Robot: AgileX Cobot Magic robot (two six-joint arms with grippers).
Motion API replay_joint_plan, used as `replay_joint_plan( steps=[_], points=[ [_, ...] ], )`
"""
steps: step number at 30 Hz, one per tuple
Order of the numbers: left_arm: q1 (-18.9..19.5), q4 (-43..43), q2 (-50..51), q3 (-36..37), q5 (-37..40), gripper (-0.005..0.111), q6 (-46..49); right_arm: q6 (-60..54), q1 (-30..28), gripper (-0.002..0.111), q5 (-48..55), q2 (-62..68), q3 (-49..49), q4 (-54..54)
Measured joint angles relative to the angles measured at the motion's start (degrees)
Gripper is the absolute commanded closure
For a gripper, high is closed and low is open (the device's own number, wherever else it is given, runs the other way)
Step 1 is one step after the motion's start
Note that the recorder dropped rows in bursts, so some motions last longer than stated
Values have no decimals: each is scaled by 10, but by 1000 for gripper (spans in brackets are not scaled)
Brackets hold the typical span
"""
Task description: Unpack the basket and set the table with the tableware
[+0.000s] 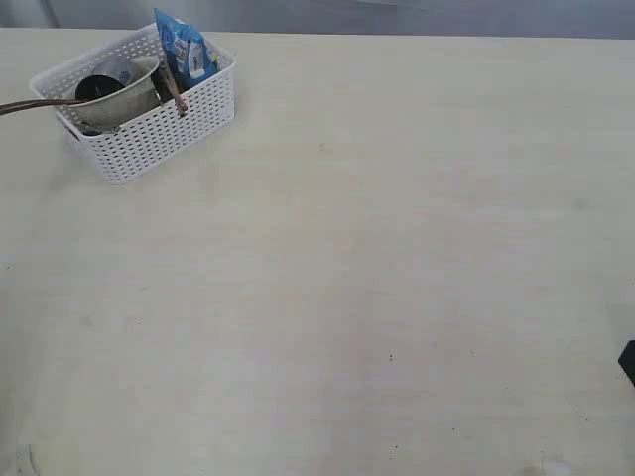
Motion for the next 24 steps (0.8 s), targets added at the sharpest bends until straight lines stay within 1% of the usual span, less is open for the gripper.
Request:
replay_joint_plan(
  steps=[10, 12, 14, 20, 24],
  points=[
    [0, 0, 0, 0, 0, 107, 0, 0, 0, 108, -1, 0, 0, 0],
    [0, 0, 0, 0, 0, 107, 0, 0, 0, 108, -14, 0, 0, 0],
    [0, 0, 0, 0, 0, 107, 0, 0, 0, 108, -50, 0, 0, 0],
    [0, 0, 0, 0, 0, 107, 0, 0, 0, 108, -208, 0, 0, 0],
    [0, 0, 0, 0, 0, 107, 0, 3, 0, 108, -271, 0, 0, 0]
  ],
)
